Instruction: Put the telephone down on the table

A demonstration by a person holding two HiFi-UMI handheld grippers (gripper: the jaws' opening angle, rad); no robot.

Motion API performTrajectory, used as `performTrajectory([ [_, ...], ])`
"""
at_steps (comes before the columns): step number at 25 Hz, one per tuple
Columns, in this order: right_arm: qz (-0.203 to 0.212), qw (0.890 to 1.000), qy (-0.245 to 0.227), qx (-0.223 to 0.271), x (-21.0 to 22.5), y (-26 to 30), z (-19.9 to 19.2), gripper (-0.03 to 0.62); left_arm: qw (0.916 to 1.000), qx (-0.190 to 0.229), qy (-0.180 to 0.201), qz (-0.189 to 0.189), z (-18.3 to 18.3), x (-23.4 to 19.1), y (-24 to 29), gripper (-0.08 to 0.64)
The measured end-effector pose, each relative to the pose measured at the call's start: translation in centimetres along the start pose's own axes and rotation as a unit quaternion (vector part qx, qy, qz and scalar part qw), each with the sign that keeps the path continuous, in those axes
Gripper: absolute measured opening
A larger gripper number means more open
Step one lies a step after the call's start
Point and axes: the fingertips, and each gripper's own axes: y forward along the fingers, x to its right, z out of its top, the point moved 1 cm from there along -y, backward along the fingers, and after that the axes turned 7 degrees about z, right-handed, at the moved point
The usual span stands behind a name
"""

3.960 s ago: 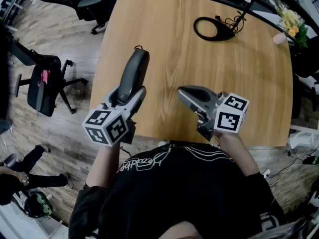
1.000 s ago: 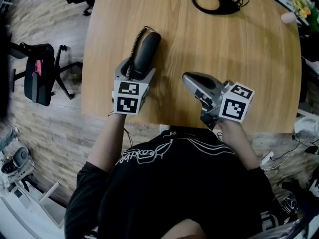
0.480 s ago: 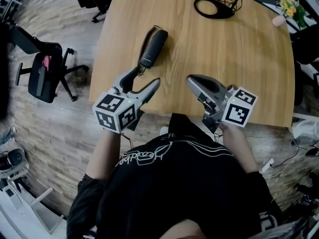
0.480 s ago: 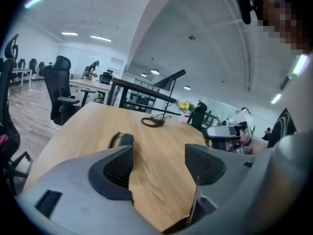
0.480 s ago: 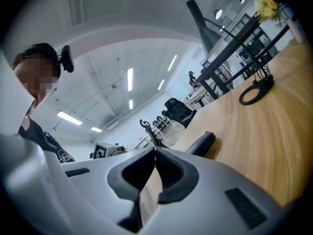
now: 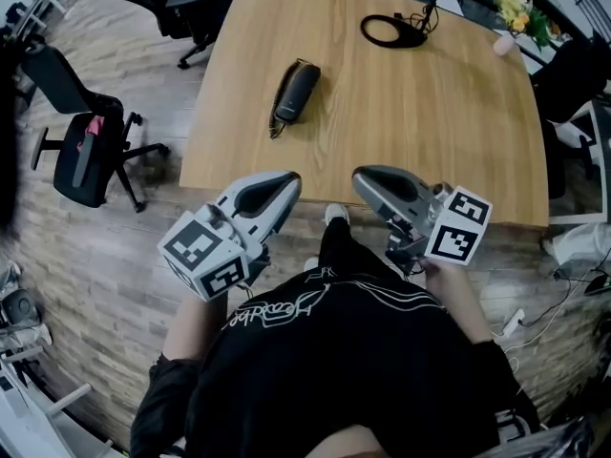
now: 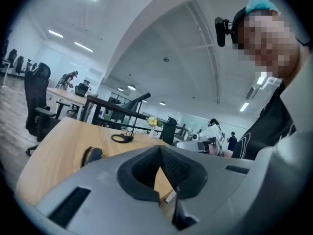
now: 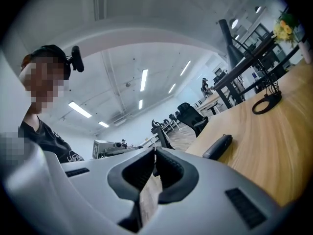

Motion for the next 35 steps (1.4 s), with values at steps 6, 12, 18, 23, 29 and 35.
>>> performTrajectory([
  [6,0.016,0.999,-0.017,-0.022,-3.1,0.3,-0.3,0.041,0.9982,0.023,-0.053,-0.017,0.8,1.4,-1.6,0.006],
  [12,0.034,0.999,-0.027,-0.03,-4.8,-0.2,-0.3,0.041,0.995,0.054,-0.084,0.0,1.7,2.4,-2.6,0.006],
  [18,0.061,0.996,-0.045,-0.042,-7.5,-2.9,-0.8,0.04,0.9975,0.047,-0.041,0.033,1.0,6.5,-2.2,0.006],
  [23,0.075,0.996,-0.042,-0.03,-9.8,-7.2,-1.6,0.04,0.9966,0.059,-0.034,0.046,-0.1,11.3,-2.6,0.006],
  [29,0.078,0.995,-0.052,-0.014,-13.3,-12.1,-2.4,0.04,0.996,0.068,-0.028,0.05,-0.8,17.3,-3.3,0.006],
  [35,0.083,0.994,-0.073,-0.005,-16.3,-15.1,-3.3,0.04,0.9961,0.074,0.009,0.047,-1.6,21.9,-4.1,0.008],
])
